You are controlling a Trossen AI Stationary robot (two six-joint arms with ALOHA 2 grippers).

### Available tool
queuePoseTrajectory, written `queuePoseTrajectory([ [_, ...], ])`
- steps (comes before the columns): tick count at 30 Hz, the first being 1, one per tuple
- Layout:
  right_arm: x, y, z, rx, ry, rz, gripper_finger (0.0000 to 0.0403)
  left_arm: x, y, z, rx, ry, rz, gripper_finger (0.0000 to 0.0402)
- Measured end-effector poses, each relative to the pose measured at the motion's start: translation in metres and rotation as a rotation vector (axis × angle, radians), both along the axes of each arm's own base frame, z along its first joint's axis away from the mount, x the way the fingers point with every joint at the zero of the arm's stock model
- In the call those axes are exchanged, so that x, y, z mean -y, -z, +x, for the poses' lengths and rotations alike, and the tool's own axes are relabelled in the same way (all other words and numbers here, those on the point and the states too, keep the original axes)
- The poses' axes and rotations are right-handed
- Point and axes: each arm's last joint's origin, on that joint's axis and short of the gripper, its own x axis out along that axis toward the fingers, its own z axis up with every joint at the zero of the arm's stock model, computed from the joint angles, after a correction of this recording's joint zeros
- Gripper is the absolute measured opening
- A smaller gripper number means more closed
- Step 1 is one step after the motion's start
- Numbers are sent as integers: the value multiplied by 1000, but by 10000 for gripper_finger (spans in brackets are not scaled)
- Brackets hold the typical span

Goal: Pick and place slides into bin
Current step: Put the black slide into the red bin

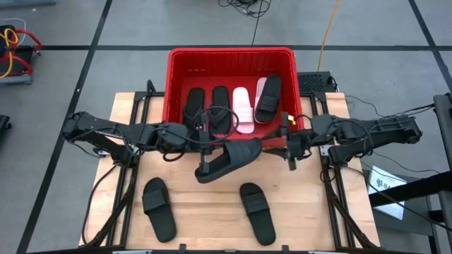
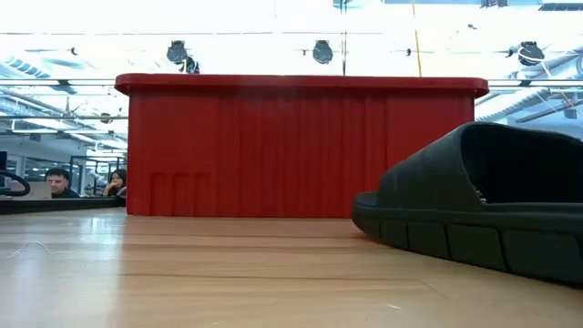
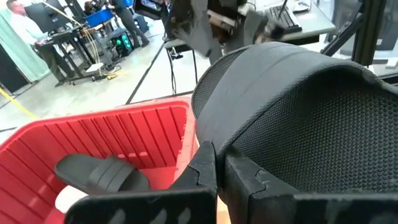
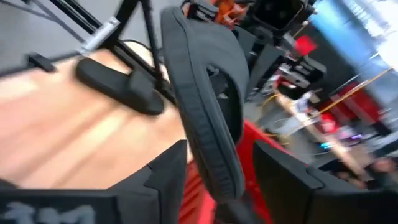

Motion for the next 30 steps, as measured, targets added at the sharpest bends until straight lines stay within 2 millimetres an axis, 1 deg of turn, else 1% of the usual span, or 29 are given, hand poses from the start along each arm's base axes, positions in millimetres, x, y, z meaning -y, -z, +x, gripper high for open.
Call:
queuePoseTrajectory([
  [2, 0, 6, 3, 41, 12, -53, 194, 1, 0, 0, 1, 2, -10, 0],
  [5, 0, 15, 4, 54, 2, -118, 218, 5, 0, -1, 1, 11, -16, 0],
  [8, 0, 22, 6, 57, -4, -136, 233, 7, 0, -1, 2, 18, -24, 0],
  [12, 0, 23, 7, 87, -5, -123, 237, 7, 0, -1, 4, 17, -31, 0],
  [16, -1, 24, 10, 102, -27, -104, 230, 7, 0, -1, 4, 17, -26, 0],
  [20, -5, 28, 17, 95, -94, -48, 218, 7, 0, -1, 7, 18, -23, 0],
  [24, -5, 31, 23, 92, -98, -46, 194, 7, 0, -1, 6, 18, -24, 0],
  [27, -6, 31, 24, 102, -97, -45, 155, 7, 0, -1, 8, 19, -24, 0],
  [30, -6, 29, 25, 117, -101, -50, 93, 7, 0, -1, 10, 18, -28, 0],
])
